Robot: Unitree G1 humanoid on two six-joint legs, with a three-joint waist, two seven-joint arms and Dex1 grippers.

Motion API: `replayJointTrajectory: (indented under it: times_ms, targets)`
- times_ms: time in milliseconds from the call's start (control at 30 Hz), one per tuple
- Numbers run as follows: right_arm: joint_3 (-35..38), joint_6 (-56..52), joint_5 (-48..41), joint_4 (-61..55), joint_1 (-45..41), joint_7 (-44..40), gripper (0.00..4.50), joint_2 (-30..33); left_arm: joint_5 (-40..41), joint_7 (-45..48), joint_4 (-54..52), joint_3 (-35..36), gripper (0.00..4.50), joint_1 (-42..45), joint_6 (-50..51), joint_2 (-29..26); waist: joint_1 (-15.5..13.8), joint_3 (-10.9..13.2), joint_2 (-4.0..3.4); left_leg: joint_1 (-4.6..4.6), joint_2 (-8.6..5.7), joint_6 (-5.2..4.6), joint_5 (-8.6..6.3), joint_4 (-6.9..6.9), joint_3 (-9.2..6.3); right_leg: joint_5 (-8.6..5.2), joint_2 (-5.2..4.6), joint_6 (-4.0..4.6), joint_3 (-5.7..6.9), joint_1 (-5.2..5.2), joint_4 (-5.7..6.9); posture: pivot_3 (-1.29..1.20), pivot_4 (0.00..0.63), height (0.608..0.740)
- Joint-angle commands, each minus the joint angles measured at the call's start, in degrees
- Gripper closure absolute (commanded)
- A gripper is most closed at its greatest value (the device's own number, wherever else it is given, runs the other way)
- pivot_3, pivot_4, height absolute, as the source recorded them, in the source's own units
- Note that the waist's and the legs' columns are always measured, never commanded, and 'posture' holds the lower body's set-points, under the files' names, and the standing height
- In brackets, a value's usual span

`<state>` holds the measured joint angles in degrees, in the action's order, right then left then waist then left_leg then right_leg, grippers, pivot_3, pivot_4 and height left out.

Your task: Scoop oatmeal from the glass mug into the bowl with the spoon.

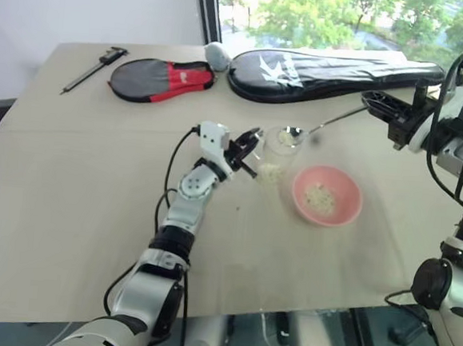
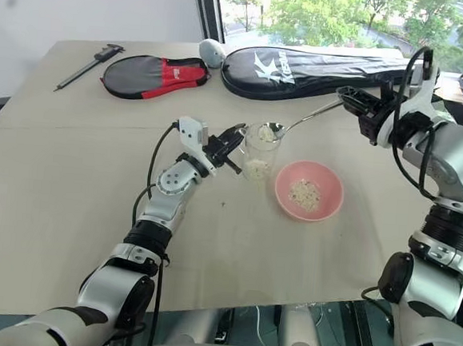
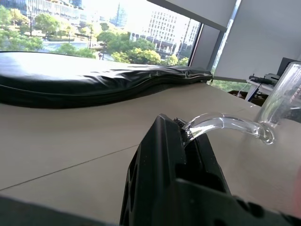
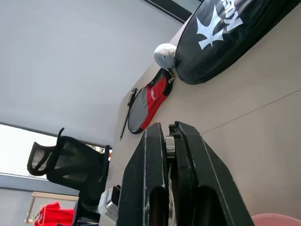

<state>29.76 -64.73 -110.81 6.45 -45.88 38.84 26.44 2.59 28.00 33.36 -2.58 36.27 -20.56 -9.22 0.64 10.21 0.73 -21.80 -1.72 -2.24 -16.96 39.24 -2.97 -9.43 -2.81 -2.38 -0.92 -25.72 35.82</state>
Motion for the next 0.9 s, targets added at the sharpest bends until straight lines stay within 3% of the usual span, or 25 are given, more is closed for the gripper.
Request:
replayJointTrajectory:
  times_ms: [33, 500, 900]
  targets:
    - [2.5, 1.7, -2.2, -4.0, 0.4, -1.2, 4.5, -0.3, 0.3, 0.8, 0.8, 0.1, 4.4, 1.4, -1.5, -0.2, 0.0, 0.0, 0.0, -0.01, 0.0, 0.0, 0.0, 0.0, 0.02, 0.0, 0.01, 0.0, 0.0, 0.0, 0.0, 0.0, 0.15, 0.74]
    - [8.6, 2.9, -2.2, -12.2, 6.6, -2.7, 4.5, -2.0, 1.0, 2.3, 7.5, 1.0, 4.4, 5.3, -3.7, -1.5, 0.0, 0.0, 0.0, 0.01, 0.01, -0.03, 0.0, 0.01, 0.02, 0.01, 0.02, -0.02, -0.03, 0.0, 0.01, 0.0, 0.15, 0.74]
    - [13.8, 5.4, -2.2, -20.9, 18.7, -5.5, 4.5, -0.5, 1.2, 3.2, 11.7, 1.6, 4.4, 6.8, -5.0, -2.9, 0.1, 0.0, 0.02, 0.05, 0.02, -0.04, -0.01, 0.01, 0.06, 0.02, 0.04, -0.04, -0.11, 0.01, 0.01, 0.0, 0.15, 0.74]
